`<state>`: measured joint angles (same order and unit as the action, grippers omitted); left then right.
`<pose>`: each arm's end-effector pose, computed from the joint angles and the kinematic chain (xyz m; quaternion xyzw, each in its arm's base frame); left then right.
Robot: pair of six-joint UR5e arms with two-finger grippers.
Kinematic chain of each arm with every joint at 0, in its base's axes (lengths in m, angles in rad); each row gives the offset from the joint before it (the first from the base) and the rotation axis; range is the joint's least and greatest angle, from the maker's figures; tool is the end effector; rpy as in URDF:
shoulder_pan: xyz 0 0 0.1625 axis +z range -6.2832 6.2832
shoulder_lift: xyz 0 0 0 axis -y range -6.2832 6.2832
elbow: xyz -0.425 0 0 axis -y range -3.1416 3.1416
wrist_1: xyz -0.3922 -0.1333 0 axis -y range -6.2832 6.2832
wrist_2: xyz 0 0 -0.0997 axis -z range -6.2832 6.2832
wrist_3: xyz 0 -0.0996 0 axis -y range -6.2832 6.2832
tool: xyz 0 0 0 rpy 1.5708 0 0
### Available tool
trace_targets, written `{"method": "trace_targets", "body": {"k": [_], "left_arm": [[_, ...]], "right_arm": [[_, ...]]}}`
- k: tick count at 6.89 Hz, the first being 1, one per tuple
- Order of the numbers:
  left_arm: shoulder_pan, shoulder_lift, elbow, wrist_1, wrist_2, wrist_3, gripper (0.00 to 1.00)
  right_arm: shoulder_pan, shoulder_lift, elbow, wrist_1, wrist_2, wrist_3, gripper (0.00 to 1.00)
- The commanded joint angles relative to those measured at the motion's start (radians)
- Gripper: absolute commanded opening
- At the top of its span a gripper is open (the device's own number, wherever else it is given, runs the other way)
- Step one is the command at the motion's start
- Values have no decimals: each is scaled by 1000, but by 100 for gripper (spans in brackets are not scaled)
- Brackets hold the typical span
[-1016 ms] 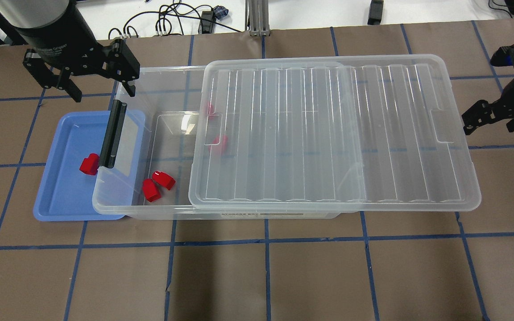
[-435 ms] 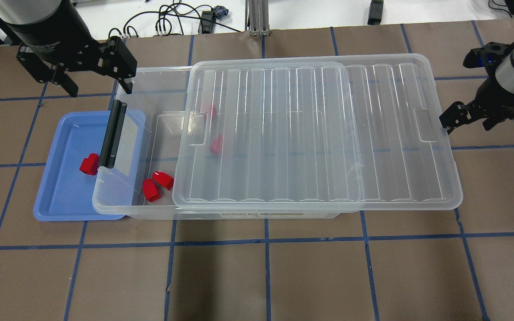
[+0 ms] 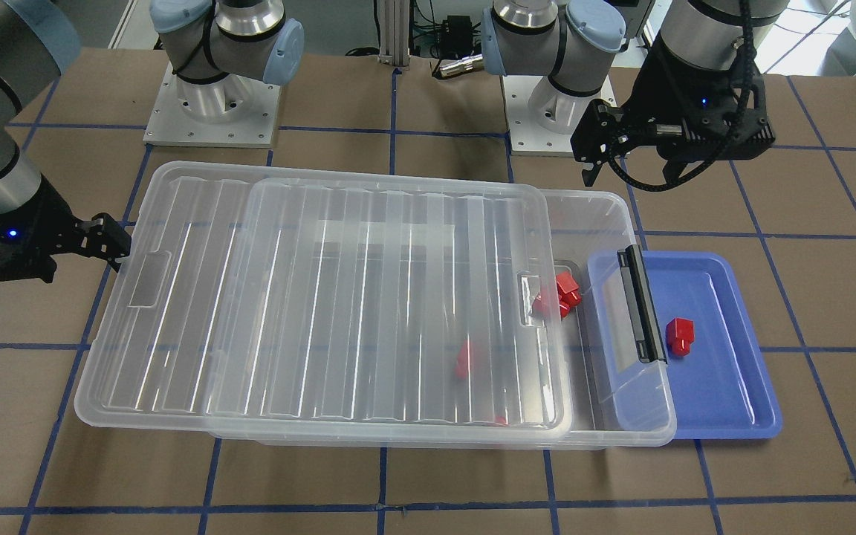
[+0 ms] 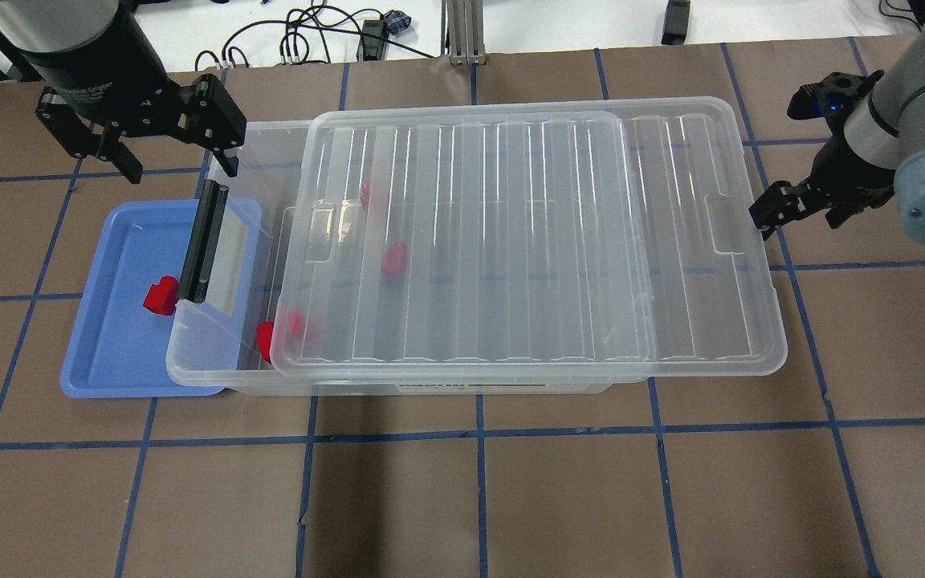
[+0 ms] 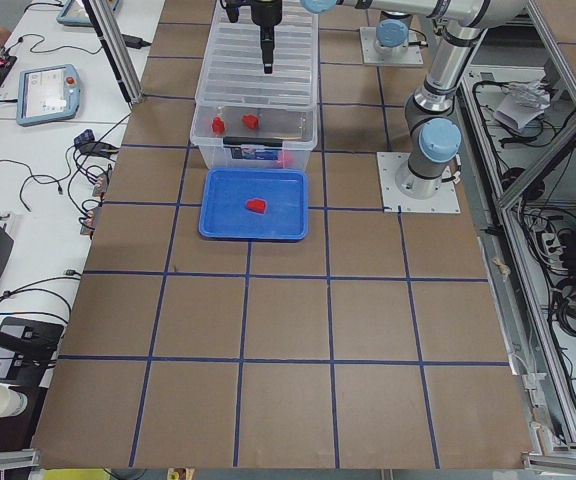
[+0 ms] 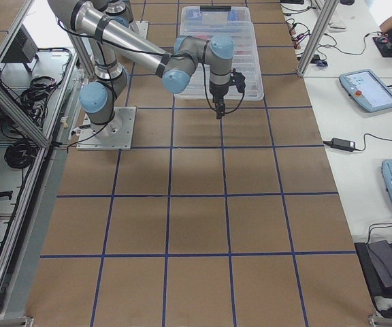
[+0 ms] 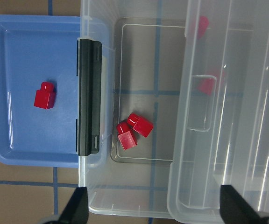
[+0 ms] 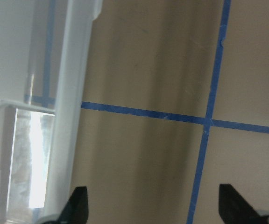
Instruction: Place red block in blue tray from box
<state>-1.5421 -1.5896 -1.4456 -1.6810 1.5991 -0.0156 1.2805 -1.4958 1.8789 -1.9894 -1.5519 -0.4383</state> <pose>-0.1162 -0.5008 0.5291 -0.0221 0.9997 0.0020 0.0141 -0.0132 -0.5166 0.3437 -0.0741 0.9970 -0.0200 0.0025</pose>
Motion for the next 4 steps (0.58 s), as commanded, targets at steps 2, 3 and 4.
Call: {"method": "trace_targets", "body": {"k": [2,3,4], "left_arm": [[-4,2,-1,6,4,-1,100],[-4,-7,-1,7,1,-1,100],[-4,-7,-1,7,-1,-1,100]], "right_arm": [[130,0,-1,-3,7,123,100],[157,0,0,-9,7,163,100],[183,0,0,-28,9,188,100]]}}
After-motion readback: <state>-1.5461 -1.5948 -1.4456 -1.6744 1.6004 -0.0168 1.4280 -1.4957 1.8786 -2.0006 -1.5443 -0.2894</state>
